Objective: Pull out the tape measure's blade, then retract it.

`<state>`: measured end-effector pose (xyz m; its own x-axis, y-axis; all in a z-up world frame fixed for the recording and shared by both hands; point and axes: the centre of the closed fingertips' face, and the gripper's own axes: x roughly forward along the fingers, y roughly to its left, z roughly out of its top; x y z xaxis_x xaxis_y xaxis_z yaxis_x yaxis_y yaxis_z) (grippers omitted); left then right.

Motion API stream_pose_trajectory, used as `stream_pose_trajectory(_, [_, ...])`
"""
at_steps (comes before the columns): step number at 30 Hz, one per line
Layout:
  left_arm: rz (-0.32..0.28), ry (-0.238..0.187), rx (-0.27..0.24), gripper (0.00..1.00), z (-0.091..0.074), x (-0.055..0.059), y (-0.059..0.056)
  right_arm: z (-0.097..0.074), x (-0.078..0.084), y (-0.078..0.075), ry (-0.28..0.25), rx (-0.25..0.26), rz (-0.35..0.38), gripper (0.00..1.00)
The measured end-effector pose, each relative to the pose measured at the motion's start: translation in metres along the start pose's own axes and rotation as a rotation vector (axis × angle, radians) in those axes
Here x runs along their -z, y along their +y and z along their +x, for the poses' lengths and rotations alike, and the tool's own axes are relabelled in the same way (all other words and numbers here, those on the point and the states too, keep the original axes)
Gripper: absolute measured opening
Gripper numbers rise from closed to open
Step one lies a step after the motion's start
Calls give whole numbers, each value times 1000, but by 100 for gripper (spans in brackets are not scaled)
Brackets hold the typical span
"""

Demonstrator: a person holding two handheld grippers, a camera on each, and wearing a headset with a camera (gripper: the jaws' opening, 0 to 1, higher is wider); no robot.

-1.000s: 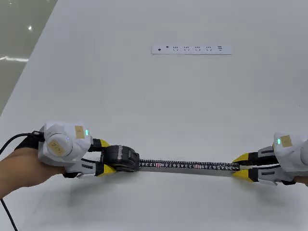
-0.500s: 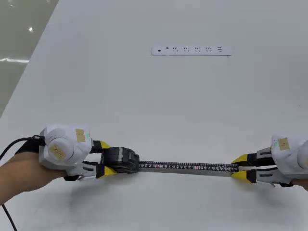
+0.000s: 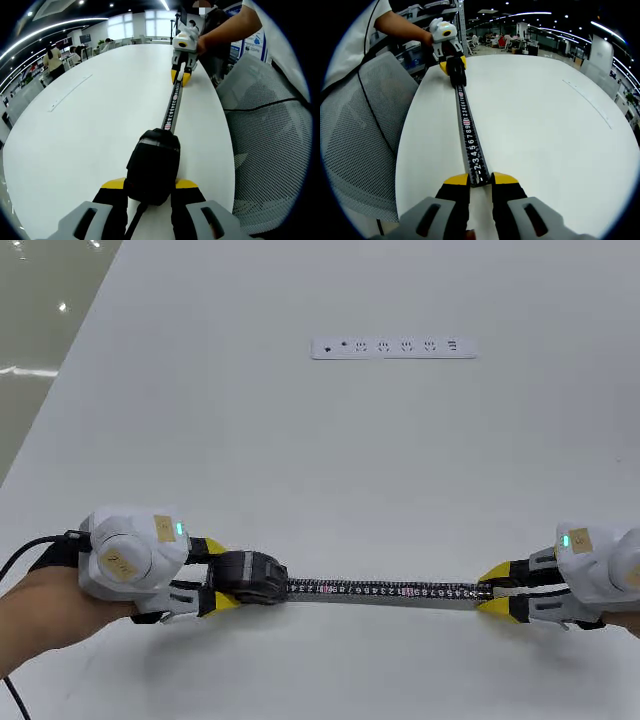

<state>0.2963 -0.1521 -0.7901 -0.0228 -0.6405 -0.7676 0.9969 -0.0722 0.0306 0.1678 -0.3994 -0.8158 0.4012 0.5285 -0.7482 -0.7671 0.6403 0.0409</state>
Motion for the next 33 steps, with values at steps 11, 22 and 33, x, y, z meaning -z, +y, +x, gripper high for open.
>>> stream_pose_trajectory(11, [-2,5,-19,32,2,1,3,-4,-2,3,-8,6,-10,21])
stream_pose_trajectory(22, [-29,0,-24,40,0,-1,1,-10,-2,5,-11,32,13,30])
stream_pose_trajectory(33, [-124,-35,-53,49,-10,-7,-1,-14,-9,6,-28,74,56,45])
